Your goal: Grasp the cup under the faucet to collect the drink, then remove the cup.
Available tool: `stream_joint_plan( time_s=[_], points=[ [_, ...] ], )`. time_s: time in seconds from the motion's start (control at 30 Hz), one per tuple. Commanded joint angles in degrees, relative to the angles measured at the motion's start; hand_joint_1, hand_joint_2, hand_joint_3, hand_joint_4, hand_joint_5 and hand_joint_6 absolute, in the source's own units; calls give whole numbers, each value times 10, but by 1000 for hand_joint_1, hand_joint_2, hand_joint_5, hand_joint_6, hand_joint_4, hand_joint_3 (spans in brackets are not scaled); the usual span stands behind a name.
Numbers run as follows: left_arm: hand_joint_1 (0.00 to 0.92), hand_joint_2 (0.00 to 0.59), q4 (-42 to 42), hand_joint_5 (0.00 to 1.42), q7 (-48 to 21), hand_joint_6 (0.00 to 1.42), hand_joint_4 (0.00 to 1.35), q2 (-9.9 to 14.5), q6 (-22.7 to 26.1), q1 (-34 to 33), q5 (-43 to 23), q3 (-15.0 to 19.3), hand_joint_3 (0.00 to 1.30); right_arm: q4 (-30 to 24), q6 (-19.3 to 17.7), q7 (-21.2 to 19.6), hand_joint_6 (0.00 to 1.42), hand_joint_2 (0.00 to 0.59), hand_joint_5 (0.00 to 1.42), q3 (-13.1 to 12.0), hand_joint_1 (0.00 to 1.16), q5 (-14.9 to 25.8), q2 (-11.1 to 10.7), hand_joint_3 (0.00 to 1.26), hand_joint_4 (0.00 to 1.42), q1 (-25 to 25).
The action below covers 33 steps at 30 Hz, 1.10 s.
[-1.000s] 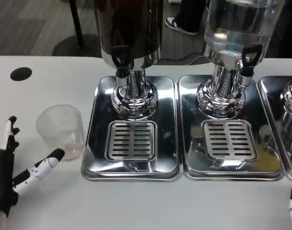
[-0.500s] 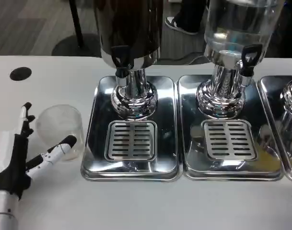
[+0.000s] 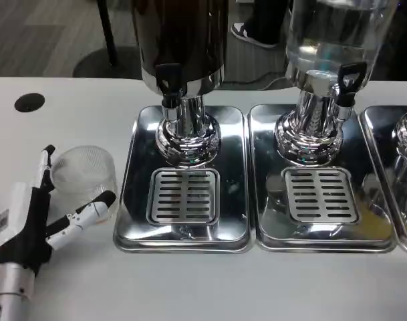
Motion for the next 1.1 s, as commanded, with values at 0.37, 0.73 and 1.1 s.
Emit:
stream_joint_plan(
  time_s=[0.37, 0.73, 1.1],
  points=[
    [167, 95, 31, 267, 4, 390, 176, -5, -18, -9, -24, -1, 20, -8, -18, 0, 9, 507, 109, -12, 611, 6, 9, 286, 206, 10],
    [158, 98, 42, 280, 20, 407, 181, -21, -14, -22, -20, -10, 38, -7, -25, 3, 9, 504, 115, -21, 611, 11, 12, 286, 207, 12],
    [157, 99, 45, 281, 18, 410, 190, -27, -10, -37, -19, -20, 41, -6, -44, 1, 9, 502, 125, -30, 628, 18, 16, 295, 218, 20]
  ],
)
